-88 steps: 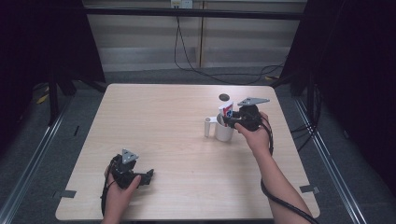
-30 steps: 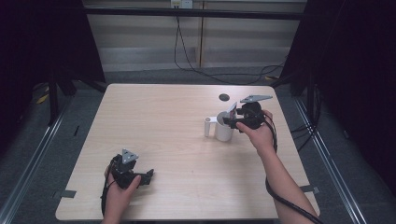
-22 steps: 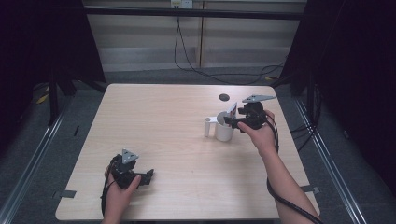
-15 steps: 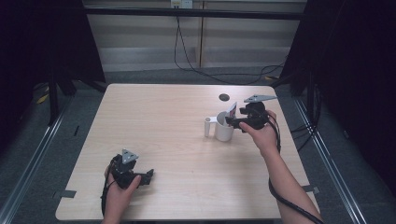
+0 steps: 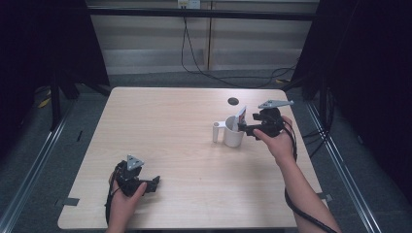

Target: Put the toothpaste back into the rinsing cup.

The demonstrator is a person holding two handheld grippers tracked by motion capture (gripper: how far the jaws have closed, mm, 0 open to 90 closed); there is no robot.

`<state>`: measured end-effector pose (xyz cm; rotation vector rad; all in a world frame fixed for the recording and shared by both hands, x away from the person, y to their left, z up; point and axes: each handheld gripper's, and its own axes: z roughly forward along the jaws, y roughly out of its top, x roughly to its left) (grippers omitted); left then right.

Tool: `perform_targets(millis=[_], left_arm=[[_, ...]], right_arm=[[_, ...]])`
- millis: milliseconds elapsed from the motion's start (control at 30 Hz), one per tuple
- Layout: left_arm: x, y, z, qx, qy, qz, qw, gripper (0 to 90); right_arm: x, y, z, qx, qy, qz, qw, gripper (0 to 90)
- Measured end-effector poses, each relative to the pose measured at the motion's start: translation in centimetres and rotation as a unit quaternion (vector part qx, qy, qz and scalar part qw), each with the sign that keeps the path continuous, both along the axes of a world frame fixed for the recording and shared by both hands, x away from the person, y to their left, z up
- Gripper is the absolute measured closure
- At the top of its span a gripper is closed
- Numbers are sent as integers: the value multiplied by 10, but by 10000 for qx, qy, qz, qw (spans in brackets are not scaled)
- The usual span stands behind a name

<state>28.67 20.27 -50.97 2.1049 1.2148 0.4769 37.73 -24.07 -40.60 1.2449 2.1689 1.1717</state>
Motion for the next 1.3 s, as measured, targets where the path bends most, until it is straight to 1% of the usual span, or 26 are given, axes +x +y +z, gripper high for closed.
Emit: perform_targets(millis=[200, 433, 867, 1300], left_arm=[[0, 0, 0, 2, 2, -1, 10000, 0], [0, 0, 0, -5, -2, 5, 10000, 0], [0, 0, 0, 0, -1, 1, 10000, 0], [0, 0, 0, 2, 3, -2, 10000, 0]], right_arm=[[-5, -3, -2, 13, 21, 23, 10000, 210], [-15, -11, -4, 28, 27, 48, 10000, 206], [-27, -25, -11, 127, 77, 0, 9999, 206], [-36, -32, -16, 87, 76, 47, 9999, 201]])
